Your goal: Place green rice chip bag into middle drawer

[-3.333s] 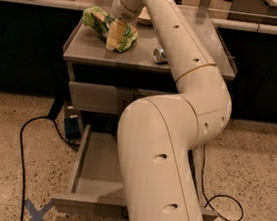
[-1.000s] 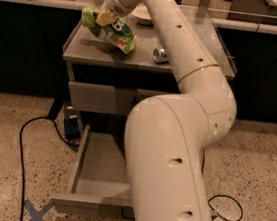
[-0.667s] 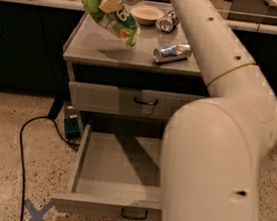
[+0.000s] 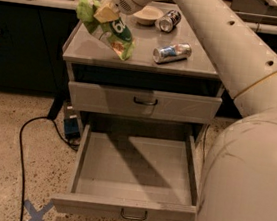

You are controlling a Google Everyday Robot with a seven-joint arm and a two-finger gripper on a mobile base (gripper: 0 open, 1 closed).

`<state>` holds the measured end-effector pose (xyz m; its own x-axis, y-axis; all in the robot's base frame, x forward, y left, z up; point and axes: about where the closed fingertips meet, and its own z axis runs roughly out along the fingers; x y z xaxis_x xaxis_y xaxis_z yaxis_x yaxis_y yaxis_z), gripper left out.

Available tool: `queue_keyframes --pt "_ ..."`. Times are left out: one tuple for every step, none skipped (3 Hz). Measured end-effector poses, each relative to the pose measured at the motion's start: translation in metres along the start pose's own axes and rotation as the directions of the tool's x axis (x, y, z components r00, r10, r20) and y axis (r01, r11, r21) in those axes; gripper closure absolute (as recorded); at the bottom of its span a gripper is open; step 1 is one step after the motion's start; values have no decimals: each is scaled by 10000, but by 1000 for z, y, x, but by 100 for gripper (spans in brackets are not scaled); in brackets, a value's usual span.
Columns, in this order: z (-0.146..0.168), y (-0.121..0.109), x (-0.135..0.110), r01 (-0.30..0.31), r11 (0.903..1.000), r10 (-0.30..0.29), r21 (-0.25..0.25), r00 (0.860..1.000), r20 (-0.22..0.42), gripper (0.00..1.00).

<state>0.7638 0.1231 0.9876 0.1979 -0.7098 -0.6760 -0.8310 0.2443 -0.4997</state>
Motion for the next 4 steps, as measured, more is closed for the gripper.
queue_keyframes --pt "0 0 0 0 10000 0 -1 10000 0 100" --pt "-11 13 -5 -182 9998 183 -27 9997 163 100" --pt "-50 44 -14 -674 9977 677 -101 9968 423 100" --pt "-86 81 -18 -1316 9911 1326 -181 9889 665 100"
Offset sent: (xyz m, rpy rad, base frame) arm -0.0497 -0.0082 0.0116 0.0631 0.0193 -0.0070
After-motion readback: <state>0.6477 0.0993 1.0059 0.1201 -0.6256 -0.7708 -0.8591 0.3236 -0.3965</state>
